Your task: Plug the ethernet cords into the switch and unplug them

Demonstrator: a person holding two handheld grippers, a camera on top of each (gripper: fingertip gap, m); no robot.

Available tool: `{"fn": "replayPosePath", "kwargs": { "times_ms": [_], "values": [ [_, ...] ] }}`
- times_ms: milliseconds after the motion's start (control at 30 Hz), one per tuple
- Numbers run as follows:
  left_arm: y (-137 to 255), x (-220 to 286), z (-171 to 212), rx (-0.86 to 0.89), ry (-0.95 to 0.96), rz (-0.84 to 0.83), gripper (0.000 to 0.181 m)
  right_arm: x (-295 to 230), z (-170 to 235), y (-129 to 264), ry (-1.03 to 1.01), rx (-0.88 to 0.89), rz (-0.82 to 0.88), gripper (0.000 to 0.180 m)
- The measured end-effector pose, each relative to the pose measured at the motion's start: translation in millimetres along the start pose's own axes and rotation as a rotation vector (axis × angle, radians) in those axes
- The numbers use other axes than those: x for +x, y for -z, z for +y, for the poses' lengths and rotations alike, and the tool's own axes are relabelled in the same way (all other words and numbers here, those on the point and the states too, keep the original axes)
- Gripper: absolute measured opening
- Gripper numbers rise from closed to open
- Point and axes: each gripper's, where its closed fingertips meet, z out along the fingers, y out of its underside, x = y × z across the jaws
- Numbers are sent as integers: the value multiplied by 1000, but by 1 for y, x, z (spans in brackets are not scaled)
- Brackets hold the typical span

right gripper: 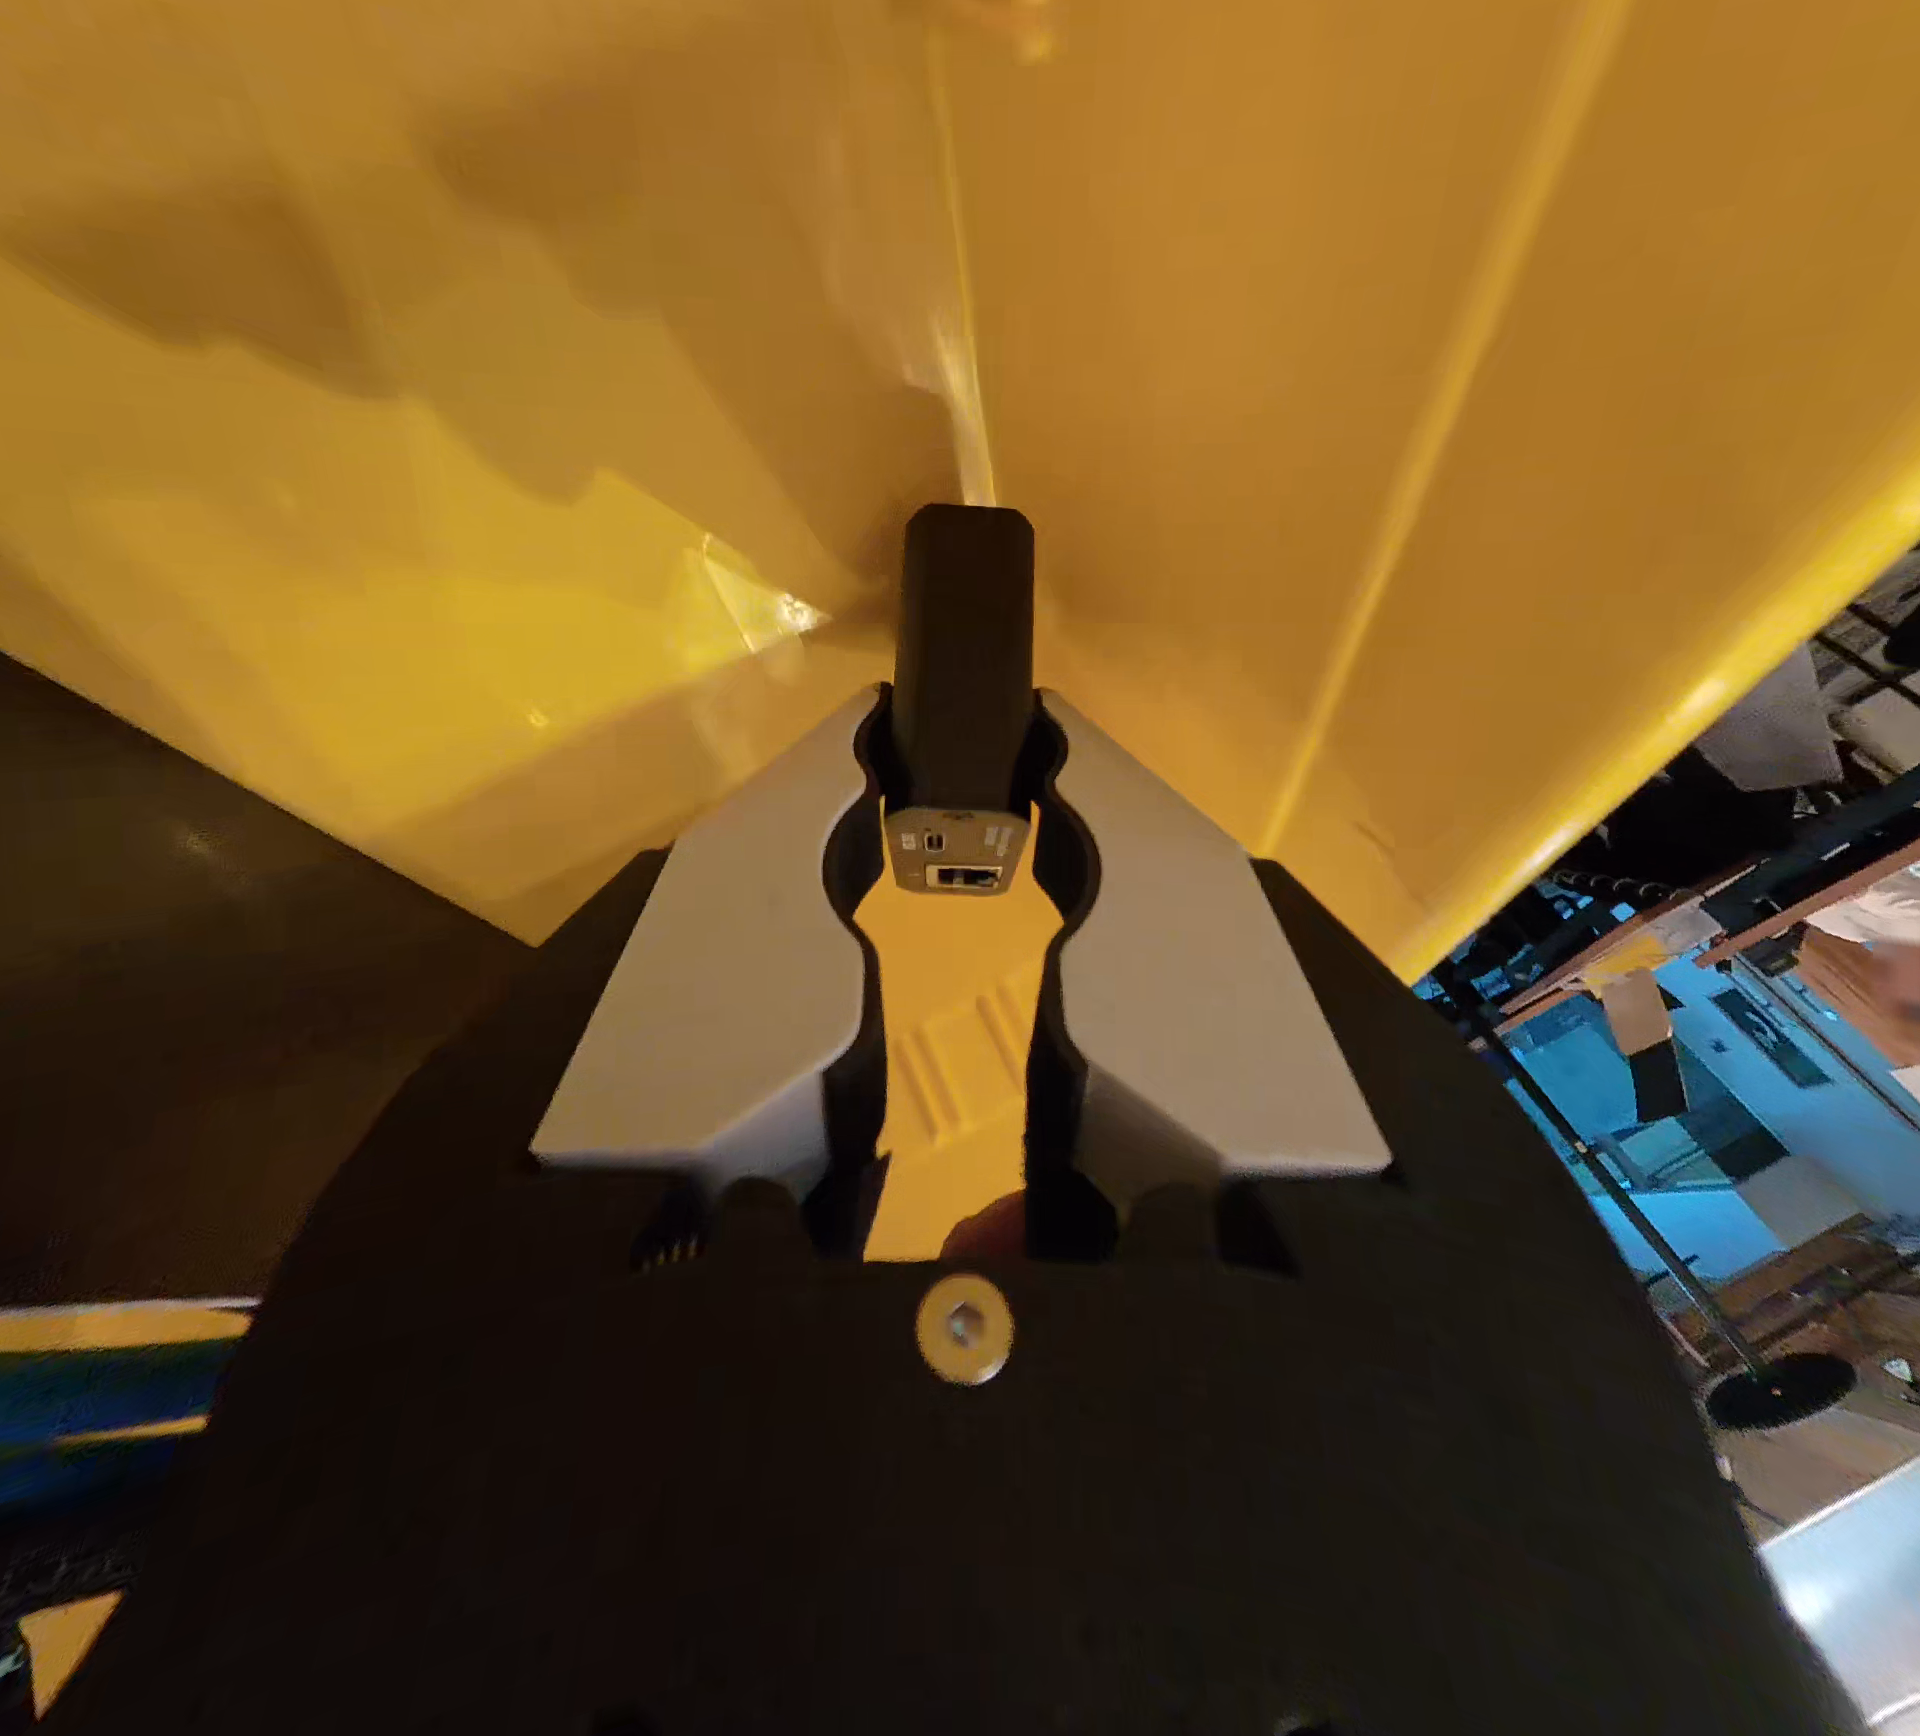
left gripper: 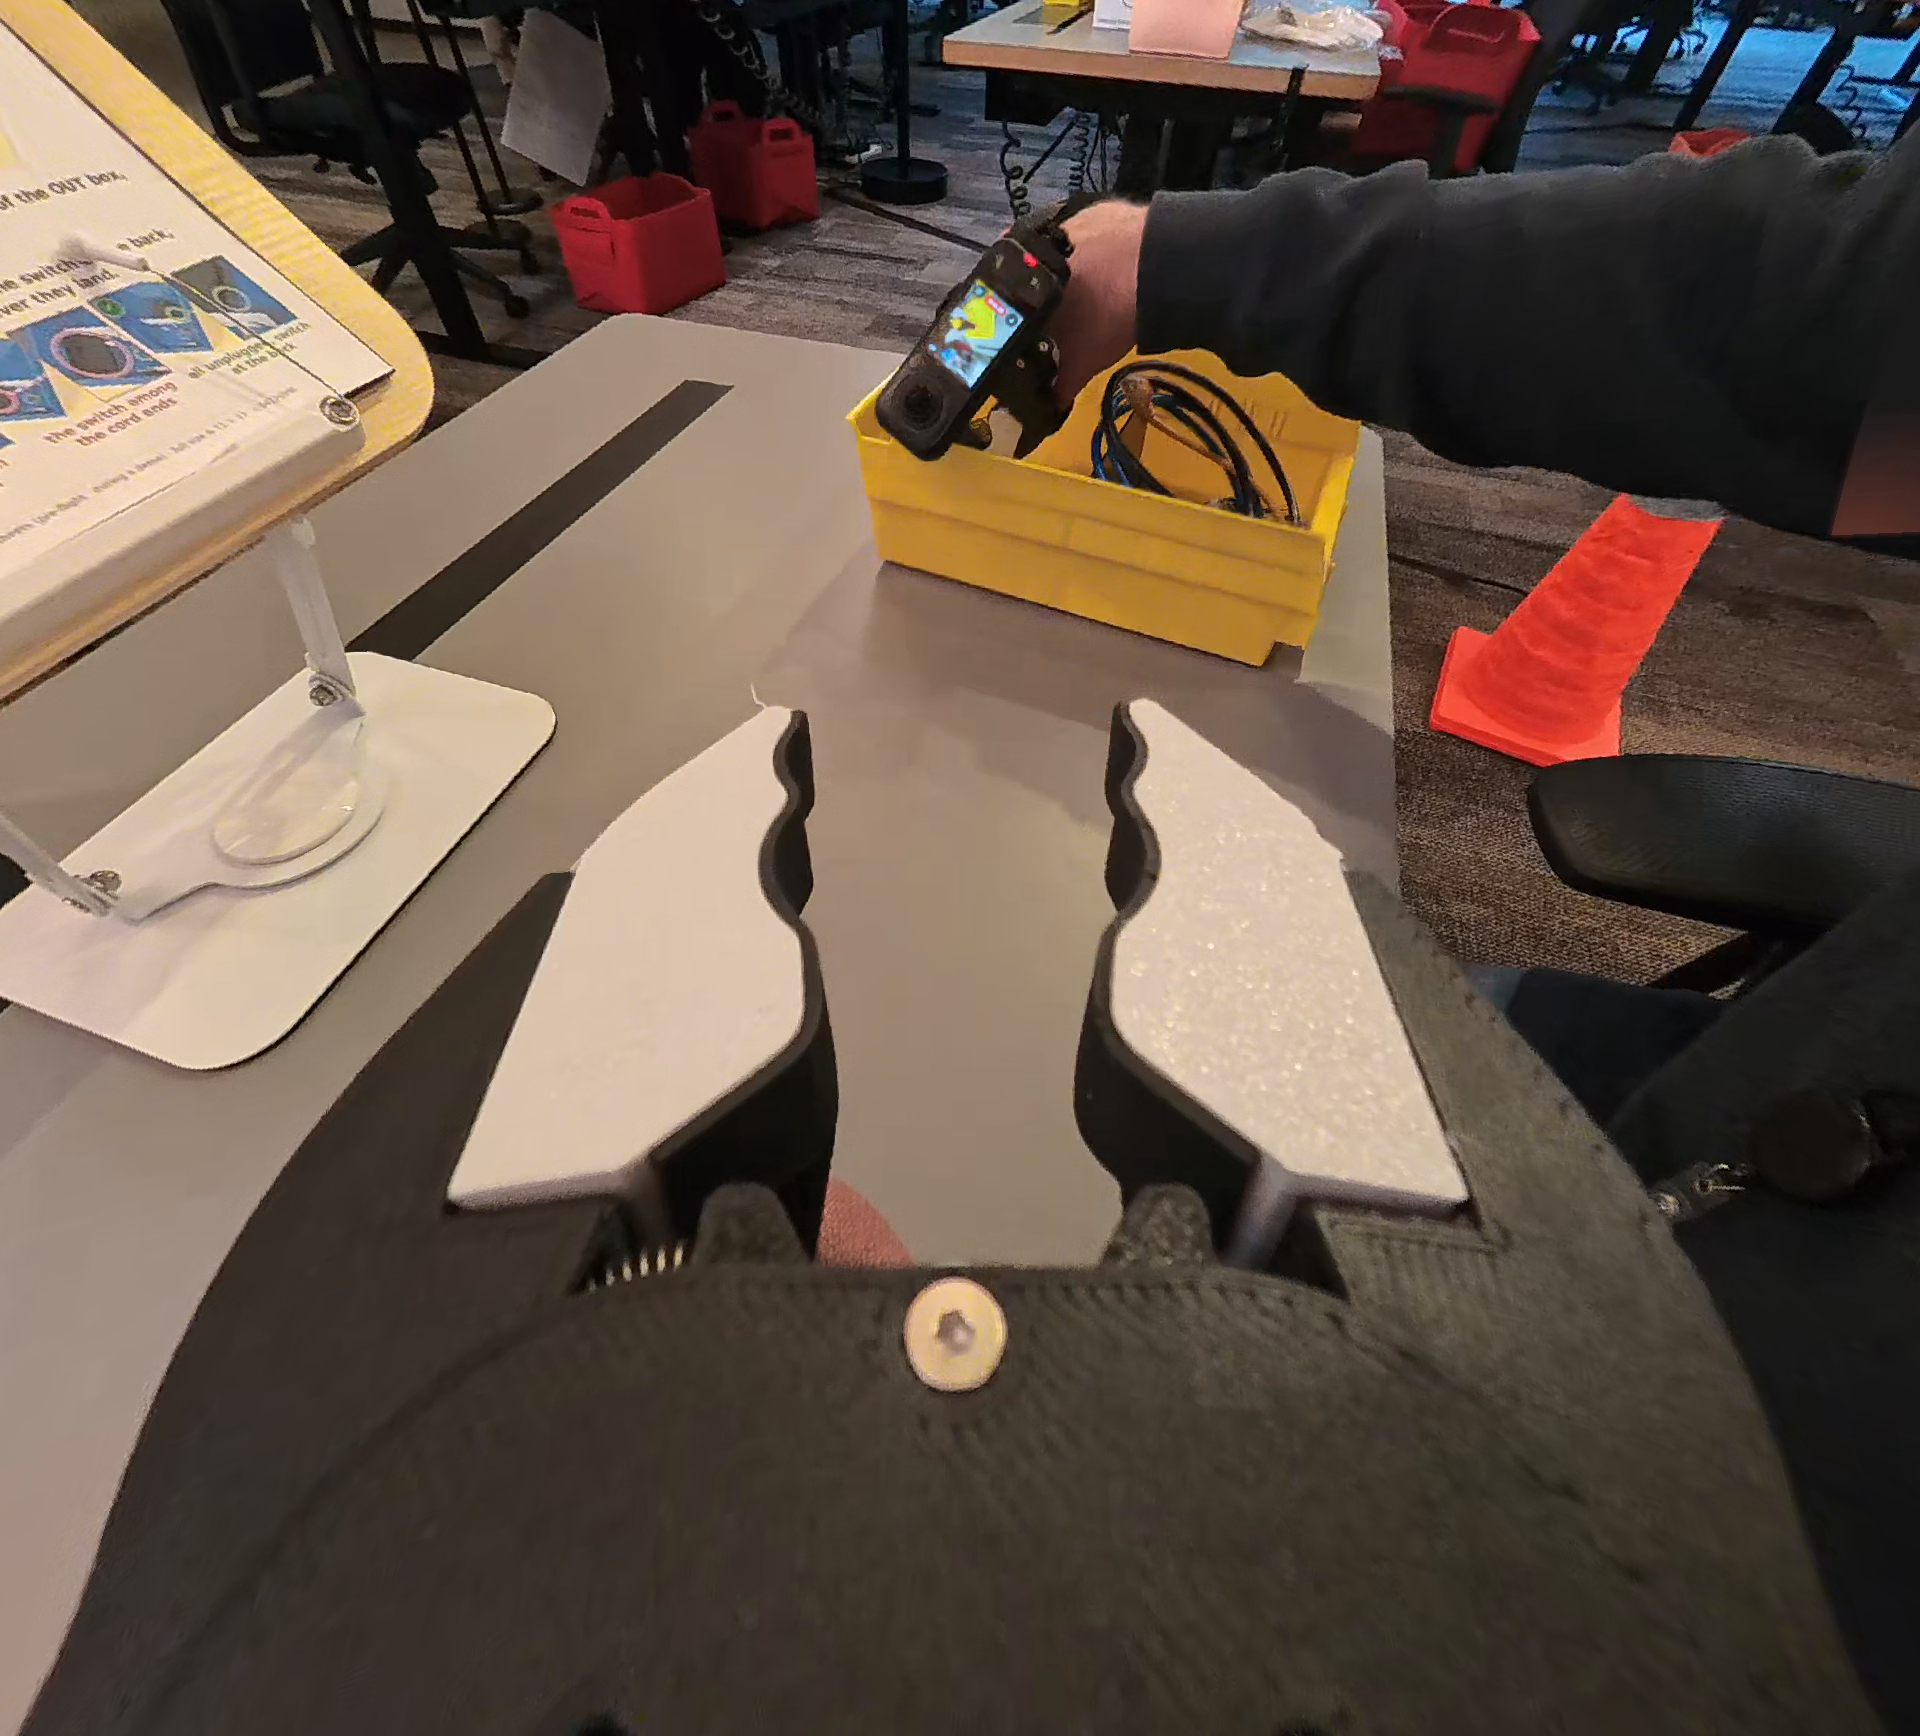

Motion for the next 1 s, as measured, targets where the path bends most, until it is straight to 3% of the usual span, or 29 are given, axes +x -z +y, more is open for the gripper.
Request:
{"fn": "replayPosePath", "kwargs": {
  "times_ms": [267, 400, 533, 733, 867, 1000],
  "values": [
    [5, -8, -1, -3, -4, -31, 58, -18, 0, 14, 14, -19, -104, 53],
    [12, -12, -7, -7, -23, -55, 62, -13, 7, 44, -25, 46, -129, 59],
    [36, -24, -13, -39, -76, -152, 65, 17, 27, 88, -127, 128, -33, 59],
    [122, -60, 17, -173, -99, -435, 70, 21, 84, 133, -452, 333, 73, 62],
    [211, -97, 77, -354, -19, -703, 76, -26, 120, 116, -609, 400, 1, 76],
    [301, -116, 134, -406, 197, -927, 80, -69, 143, 93, -745, 433, -53, 82]
  ]
}}
